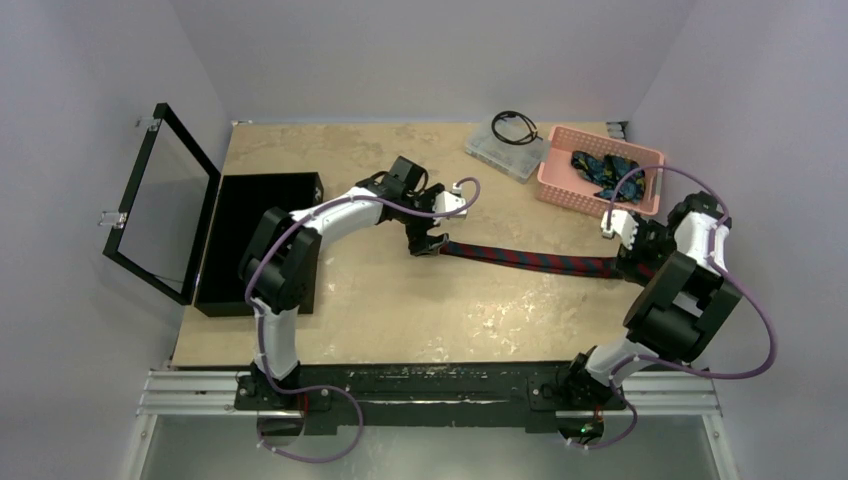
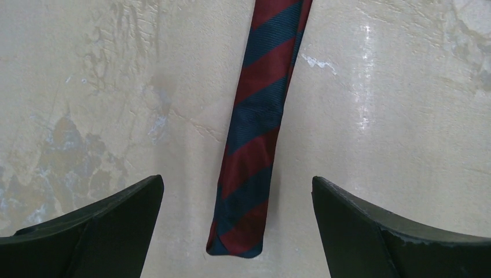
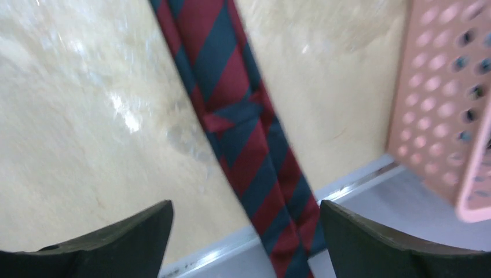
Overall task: Roll the ties
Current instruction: Flatten out the tie at the center of the board.
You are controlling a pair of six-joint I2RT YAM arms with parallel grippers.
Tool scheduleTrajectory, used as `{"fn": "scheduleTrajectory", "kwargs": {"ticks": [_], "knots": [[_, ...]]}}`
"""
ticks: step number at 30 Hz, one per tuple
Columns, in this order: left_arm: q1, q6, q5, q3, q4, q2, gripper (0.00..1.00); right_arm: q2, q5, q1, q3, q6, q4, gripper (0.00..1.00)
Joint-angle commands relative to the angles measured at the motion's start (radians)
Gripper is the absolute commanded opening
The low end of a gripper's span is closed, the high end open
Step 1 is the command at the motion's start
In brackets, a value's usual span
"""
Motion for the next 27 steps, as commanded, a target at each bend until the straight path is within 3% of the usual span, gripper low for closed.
{"fn": "scheduleTrajectory", "kwargs": {"ticks": [1,3,7,10,12,13,15,22,27], "knots": [[-0.021,0.066,-0.016,0.096,-0.080,0.060,1.00,-0.006,-0.348,0.019,0.127,0.153,-0.159,0.98],[-0.025,0.071,-0.016,0.121,-0.109,0.075,1.00,-0.012,-0.481,0.021,0.167,0.210,-0.184,0.98],[-0.031,0.056,0.000,0.202,-0.228,0.115,0.96,-0.011,-0.711,0.021,0.227,0.491,-0.139,0.98],[-0.040,0.030,-0.025,0.221,-0.280,0.139,0.92,0.057,-0.812,0.021,0.299,0.510,-0.228,0.98],[-0.056,0.012,-0.092,0.221,-0.283,0.152,0.91,0.149,-0.887,0.022,0.381,0.416,-0.395,0.98],[-0.066,0.004,-0.138,0.235,-0.291,0.171,0.91,0.196,-0.926,0.024,0.417,0.446,-0.440,0.98],[-0.075,-0.005,-0.201,0.257,-0.317,0.202,0.89,0.261,-0.948,0.030,0.459,0.545,-0.446,0.98],[-0.082,-0.020,-0.250,0.317,-0.338,0.252,0.87,0.153,-0.859,0.077,0.350,0.471,-0.406,0.98],[-0.115,-0.028,-0.240,0.274,-0.368,0.211,0.84,0.087,-0.765,0.107,0.272,0.722,-0.199,0.98]]}}
